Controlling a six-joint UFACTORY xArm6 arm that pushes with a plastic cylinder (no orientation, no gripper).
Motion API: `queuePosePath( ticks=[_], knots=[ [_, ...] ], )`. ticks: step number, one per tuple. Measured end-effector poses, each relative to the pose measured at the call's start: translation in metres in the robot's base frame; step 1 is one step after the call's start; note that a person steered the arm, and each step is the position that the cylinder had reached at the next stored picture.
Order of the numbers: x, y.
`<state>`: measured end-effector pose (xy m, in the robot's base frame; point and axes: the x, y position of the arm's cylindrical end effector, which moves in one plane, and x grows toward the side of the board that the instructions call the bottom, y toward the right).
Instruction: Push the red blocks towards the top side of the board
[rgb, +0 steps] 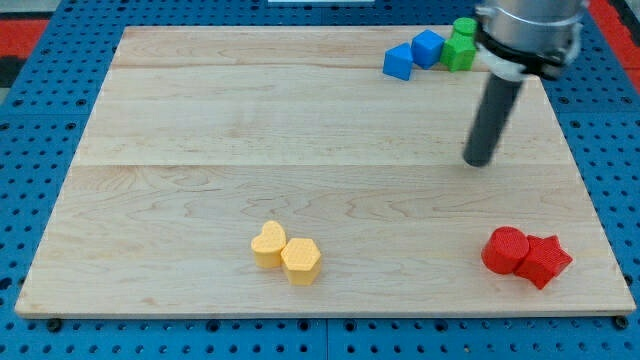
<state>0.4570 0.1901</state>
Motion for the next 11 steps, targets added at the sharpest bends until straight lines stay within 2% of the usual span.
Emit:
queuePosePath(
  ticks=[2,3,4,8,11],
  knots=[
    [0.079,0.07],
    [0.129,0.086],
    [0.156,0.074],
    [0.093,-0.057],
    [0.036,-0.079]
  ],
)
